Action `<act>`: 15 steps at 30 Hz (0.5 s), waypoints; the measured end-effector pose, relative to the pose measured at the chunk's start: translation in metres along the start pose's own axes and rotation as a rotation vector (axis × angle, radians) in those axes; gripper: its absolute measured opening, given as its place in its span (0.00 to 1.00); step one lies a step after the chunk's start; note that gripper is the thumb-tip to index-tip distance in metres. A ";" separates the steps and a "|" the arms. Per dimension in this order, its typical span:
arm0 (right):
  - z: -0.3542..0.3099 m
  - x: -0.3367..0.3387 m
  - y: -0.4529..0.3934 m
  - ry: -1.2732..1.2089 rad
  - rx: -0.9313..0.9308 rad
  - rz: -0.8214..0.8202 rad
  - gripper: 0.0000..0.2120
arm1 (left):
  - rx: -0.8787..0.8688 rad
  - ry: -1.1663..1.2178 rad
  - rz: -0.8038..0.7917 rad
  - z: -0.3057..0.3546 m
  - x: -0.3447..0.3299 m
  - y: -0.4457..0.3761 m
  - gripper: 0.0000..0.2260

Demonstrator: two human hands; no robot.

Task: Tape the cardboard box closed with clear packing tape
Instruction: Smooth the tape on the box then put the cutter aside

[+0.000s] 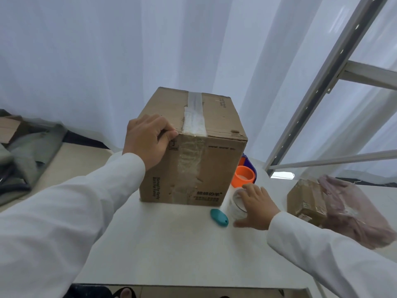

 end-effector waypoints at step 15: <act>-0.080 -0.034 -0.008 0.249 0.262 -0.019 0.14 | -0.051 0.001 0.016 -0.002 -0.001 0.005 0.07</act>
Point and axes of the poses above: each hand's wrist, its own y-axis away from the middle knuckle, its own x-axis out of the back of the hand, z = x × y, the point moved 5 cm from there along -y, towards the middle knuckle, and after that the axes turned 15 degrees about -y, right-handed, at the moved point
